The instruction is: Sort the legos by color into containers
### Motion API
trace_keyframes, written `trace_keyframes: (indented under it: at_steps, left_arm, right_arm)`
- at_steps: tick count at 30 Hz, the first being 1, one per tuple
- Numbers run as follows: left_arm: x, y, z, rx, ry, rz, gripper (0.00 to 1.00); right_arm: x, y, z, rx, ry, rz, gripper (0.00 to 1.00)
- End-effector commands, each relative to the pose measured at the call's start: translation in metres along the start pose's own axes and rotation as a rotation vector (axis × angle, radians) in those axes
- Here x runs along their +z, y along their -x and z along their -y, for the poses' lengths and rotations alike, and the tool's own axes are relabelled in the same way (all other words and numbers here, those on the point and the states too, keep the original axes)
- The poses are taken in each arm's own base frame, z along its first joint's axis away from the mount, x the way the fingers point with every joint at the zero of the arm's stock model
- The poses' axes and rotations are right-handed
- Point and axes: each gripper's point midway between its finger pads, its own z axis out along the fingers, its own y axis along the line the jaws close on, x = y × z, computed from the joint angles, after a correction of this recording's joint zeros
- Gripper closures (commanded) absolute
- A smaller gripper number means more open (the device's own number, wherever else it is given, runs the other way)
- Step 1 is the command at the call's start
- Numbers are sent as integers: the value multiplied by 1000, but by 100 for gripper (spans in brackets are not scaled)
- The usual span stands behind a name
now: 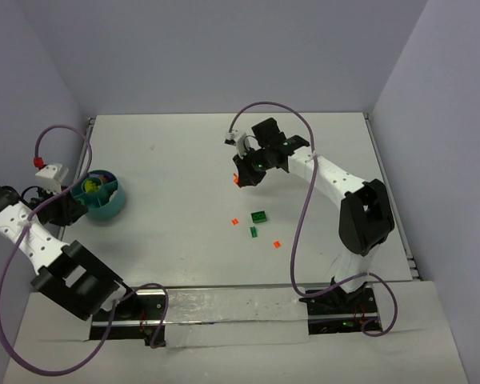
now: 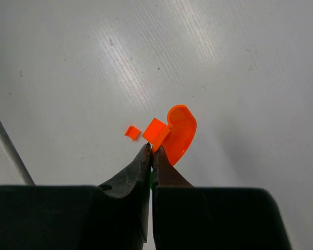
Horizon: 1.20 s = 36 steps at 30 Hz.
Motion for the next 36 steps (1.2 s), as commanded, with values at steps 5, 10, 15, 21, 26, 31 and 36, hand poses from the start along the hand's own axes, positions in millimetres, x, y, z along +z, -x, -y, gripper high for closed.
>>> trace_keyframes:
  at_steps: [5, 10, 15, 21, 26, 31, 36]
  left_arm:
    - [-2, 23, -21, -94, -117, -10, 100]
    - [1, 28, -50, -182, -87, -55, 100]
    - [1, 21, -92, -217, 51, -151, 100]
    - [8, 32, -121, -167, 209, -209, 96]
    - [20, 39, -123, -118, 254, -240, 90]
    - [31, 49, -131, -106, 272, -238, 85]
    - [49, 62, -136, -83, 253, -257, 80]
  right_arm:
    - [-13, 29, 6, -62, -31, 76, 100]
    - [-5, 27, 11, -24, -47, 73, 100]
    - [-1, 23, 10, 22, -37, 64, 100]
    - [-1, 16, 12, 17, -52, 37, 100]
    - [2, 16, 16, 19, -59, 25, 100]
    - [4, 13, 18, 19, -64, 13, 100]
    - [7, 11, 18, 24, -56, 2, 100]
